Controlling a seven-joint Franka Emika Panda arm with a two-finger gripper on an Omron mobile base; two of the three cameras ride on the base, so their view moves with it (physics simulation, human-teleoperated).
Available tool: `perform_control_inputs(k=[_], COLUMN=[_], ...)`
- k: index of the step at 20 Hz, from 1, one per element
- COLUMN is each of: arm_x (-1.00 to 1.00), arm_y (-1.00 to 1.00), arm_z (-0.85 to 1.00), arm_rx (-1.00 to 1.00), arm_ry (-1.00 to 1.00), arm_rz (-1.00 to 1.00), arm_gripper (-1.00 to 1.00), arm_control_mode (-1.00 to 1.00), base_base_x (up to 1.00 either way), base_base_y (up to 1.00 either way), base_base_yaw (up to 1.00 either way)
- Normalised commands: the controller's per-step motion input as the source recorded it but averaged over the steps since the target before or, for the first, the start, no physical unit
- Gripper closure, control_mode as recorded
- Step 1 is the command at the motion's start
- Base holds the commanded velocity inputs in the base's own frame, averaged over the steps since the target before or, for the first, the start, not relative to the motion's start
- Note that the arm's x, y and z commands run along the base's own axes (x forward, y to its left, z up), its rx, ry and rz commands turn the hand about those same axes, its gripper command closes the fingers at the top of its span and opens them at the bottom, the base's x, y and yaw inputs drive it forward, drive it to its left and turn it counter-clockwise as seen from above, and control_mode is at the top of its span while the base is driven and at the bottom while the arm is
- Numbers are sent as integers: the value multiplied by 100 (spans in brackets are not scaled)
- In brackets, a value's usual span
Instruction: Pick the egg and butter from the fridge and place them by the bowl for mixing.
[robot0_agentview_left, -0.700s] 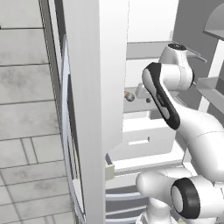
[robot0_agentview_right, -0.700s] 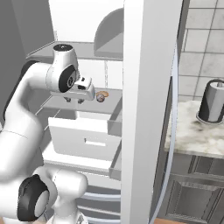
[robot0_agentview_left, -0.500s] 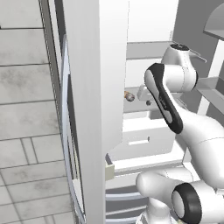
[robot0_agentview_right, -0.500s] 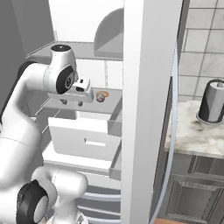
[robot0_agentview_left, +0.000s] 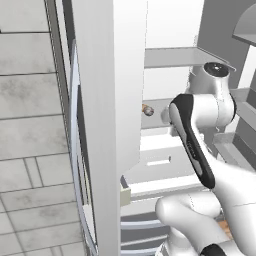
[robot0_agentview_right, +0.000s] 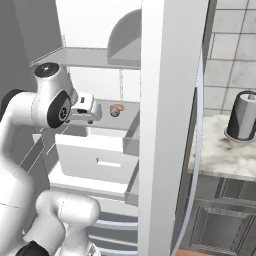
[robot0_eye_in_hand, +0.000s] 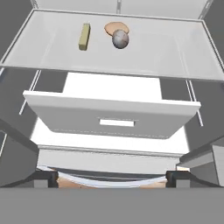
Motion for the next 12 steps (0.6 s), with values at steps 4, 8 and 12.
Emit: perform_control_inputs(k=[4,8,12], arm_x=[0,0,17], arm_y=[0,-1,-9], arm_z=[0,0,0], arm_rx=[-1,0,0], arm_ry=[-6,0,0], arm_rz=[0,0,0], arm_gripper=[-100,-100,-100], arm_control_mode=[-100,-100,-100], base_base_x=[0,0,0], base_base_y=[0,0,0], base_base_yaw=[0,0,0])
